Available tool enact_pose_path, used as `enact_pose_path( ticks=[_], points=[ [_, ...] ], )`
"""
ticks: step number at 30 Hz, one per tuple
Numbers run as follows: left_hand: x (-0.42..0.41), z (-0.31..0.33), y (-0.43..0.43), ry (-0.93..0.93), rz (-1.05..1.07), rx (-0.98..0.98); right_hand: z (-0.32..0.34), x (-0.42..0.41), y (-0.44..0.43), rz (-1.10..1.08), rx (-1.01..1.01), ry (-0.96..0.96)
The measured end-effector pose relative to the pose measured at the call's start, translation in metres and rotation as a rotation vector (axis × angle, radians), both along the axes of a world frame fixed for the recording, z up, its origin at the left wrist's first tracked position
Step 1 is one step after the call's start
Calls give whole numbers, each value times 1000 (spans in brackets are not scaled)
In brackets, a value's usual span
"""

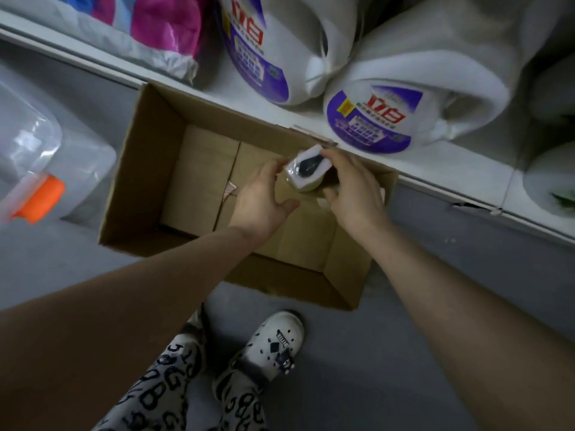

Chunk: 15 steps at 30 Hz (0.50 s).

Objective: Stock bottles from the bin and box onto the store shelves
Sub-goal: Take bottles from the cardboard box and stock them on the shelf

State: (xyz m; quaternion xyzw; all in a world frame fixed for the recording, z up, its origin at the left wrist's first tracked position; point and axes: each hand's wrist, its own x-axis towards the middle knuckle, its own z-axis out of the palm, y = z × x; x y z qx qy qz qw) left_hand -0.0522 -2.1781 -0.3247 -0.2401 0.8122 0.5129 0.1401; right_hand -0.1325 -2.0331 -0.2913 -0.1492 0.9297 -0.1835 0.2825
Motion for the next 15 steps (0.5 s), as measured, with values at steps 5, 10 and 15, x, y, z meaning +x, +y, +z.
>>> enact_pose_path(
  ticks=[5, 10, 15],
  points=[
    [-5, -31, 6, 31, 12, -23, -23, 5, -6, 86, 105, 66],
    [9, -49, 1, 88, 23, -59, -36, 16, -16, 178, 105, 104],
    [24, -53, -12, 97, 62, -66, -53, 15, -27, 142, 60, -59]
  ],
)
